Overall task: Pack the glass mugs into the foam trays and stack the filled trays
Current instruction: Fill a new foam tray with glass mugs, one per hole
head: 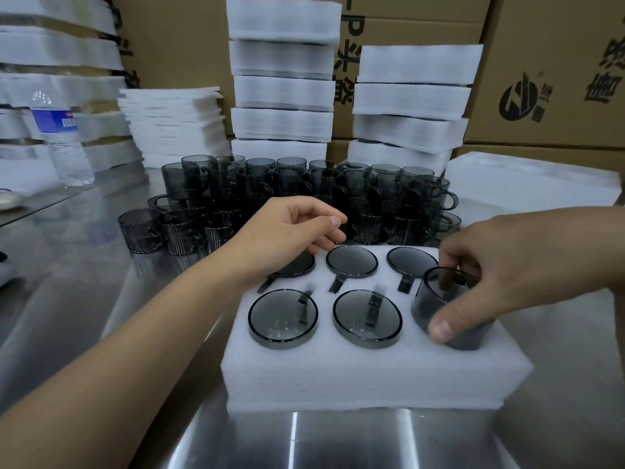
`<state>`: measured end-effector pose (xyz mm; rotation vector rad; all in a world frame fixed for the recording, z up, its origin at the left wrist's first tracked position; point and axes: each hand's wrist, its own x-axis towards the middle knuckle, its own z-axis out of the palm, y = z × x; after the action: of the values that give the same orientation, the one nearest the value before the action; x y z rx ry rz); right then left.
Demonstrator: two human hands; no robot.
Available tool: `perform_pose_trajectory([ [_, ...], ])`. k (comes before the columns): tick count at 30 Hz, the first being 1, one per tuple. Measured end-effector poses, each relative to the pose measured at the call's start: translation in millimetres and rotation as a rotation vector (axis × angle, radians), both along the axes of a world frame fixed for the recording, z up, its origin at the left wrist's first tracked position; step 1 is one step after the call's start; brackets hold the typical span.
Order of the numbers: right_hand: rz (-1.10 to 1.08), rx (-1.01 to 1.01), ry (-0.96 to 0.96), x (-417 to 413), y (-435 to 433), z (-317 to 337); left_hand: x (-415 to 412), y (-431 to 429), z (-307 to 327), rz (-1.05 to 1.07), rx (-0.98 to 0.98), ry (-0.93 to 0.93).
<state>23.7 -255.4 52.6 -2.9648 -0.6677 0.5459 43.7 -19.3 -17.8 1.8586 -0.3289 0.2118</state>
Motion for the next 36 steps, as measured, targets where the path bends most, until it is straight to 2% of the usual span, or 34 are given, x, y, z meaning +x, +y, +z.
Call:
perform_pose_trajectory([
  [3, -0.010, 0.051, -0.089, 6, 1, 1, 0, 0, 0, 0.004, 0.005, -0.004],
  [7, -0.005, 0.505, -0.428, 16, 19, -5, 0, -1, 1, 0.005, 0.014, -0.008],
  [8, 0.037, 0.526, -0.462, 17, 27, -9, 0, -1, 1, 0.004, 0.016, -0.009],
  [12, 0.181, 0.308, -0.299, 13, 49, -32, -1, -1, 1, 0.010, 0.027, -0.024],
  [14, 0.180, 0.308, -0.230, 14, 52, -38, -2, -1, 1, 0.007, 0.027, -0.024],
  [25, 0.193, 0.287, -0.124, 20, 53, -49, -1, -1, 1, 0.007, 0.055, -0.013],
  [36, 0.223, 0.246, -0.311, 18, 52, -71, 1, -3, 0, 0.002, 0.085, -0.037],
])
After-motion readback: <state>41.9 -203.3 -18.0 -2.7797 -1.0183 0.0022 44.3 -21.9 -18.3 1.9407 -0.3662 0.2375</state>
